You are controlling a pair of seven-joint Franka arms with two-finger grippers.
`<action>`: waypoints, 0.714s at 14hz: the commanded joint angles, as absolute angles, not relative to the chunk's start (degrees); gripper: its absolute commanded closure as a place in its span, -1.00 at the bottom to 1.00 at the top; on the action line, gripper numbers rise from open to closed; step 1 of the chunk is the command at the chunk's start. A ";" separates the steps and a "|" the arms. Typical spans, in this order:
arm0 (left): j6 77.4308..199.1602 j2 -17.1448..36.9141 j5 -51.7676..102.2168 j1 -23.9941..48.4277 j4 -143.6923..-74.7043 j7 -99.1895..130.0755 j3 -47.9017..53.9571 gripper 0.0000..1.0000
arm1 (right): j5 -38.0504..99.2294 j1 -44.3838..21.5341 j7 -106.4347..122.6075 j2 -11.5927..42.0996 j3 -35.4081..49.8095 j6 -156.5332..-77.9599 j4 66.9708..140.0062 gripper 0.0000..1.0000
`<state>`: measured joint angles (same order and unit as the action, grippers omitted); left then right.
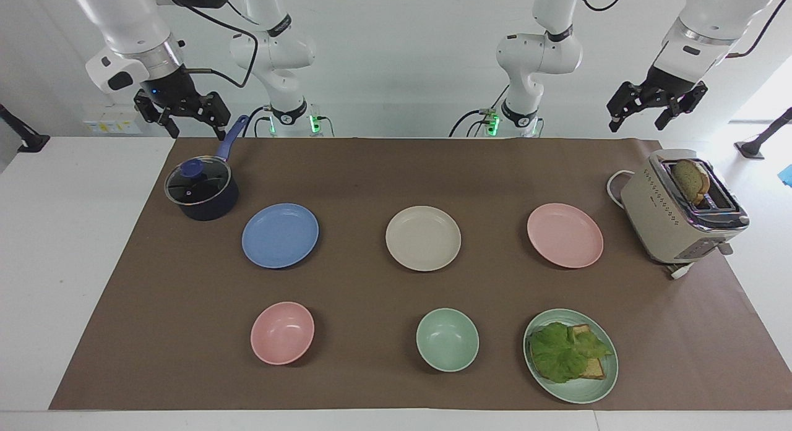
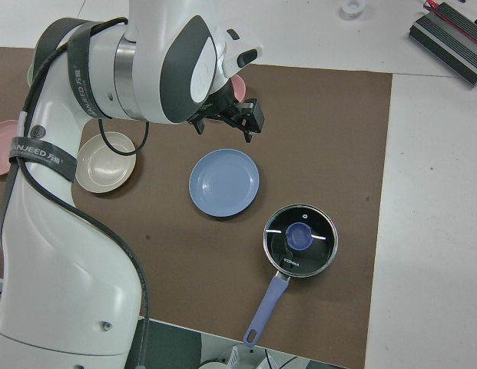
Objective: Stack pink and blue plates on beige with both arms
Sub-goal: 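Grasp the rim of the pink plate with the left gripper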
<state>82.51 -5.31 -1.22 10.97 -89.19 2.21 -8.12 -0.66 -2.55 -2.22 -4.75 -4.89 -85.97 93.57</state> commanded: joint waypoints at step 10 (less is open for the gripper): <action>99.19 -7.20 -0.70 8.71 -108.60 2.90 -8.44 -1.00 | 0.61 -1.67 -2.81 -5.27 -4.83 -85.61 94.22 -1.00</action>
<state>92.13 -5.22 -1.21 10.40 -100.68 2.51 -8.72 -0.66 -2.37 -2.22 -4.74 -5.06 -85.85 93.63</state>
